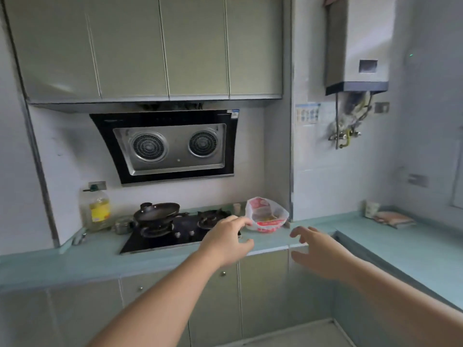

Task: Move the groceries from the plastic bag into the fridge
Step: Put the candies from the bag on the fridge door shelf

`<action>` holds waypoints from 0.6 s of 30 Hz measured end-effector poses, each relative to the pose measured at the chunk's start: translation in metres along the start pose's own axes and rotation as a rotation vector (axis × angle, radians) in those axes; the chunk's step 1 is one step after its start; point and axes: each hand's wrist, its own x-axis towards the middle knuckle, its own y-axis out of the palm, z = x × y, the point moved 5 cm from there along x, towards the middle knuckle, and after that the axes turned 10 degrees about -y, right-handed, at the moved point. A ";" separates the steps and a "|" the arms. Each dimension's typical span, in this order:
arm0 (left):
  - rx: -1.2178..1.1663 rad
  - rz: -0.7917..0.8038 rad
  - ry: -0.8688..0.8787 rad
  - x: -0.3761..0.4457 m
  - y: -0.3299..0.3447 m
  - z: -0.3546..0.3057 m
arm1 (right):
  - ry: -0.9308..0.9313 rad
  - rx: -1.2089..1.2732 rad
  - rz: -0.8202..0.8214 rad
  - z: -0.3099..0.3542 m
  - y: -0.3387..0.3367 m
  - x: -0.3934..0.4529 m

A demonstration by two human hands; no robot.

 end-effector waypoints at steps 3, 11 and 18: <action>0.039 0.070 0.018 0.005 0.030 -0.030 | 0.091 0.003 0.000 -0.047 -0.011 -0.023; 0.060 0.108 -0.030 0.039 0.055 -0.035 | 0.185 -0.007 -0.027 -0.092 -0.015 -0.014; 0.000 0.113 -0.059 0.100 0.066 0.017 | 0.152 -0.006 -0.038 -0.092 0.003 0.059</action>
